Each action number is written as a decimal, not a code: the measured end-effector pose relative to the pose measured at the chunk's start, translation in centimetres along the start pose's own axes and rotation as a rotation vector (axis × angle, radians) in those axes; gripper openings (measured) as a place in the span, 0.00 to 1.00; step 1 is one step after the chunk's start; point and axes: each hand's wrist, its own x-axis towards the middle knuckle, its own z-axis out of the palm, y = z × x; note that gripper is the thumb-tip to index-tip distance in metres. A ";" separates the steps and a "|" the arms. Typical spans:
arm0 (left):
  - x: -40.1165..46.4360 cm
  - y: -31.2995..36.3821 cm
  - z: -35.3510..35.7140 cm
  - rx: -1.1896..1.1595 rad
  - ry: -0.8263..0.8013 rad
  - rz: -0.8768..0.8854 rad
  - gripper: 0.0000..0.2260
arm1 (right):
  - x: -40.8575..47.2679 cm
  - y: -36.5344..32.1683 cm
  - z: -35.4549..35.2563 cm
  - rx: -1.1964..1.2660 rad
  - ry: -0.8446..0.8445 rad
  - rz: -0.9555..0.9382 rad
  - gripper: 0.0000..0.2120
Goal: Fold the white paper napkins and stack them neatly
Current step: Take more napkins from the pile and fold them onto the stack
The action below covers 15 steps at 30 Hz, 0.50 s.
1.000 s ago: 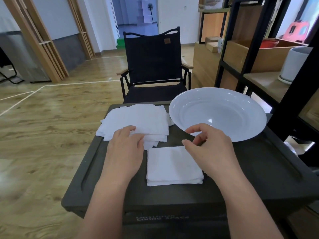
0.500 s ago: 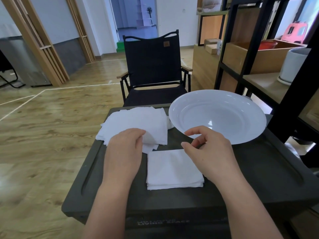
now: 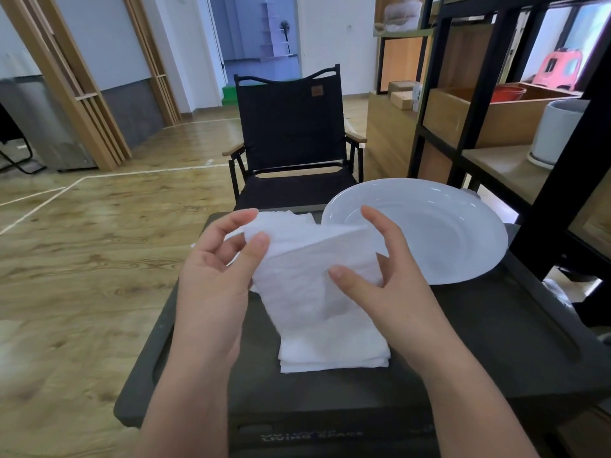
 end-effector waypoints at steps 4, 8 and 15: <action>-0.3 -0.2 0.3 0.175 -0.078 -0.044 0.09 | 0.0 0.0 -0.1 0.017 0.038 -0.049 0.33; -0.5 -0.2 0.2 0.258 -0.231 -0.027 0.15 | 0.1 0.1 0.0 -0.005 0.107 -0.099 0.28; -0.5 -0.4 0.0 0.381 -0.240 -0.034 0.16 | 0.2 0.3 -0.1 0.012 0.159 -0.102 0.19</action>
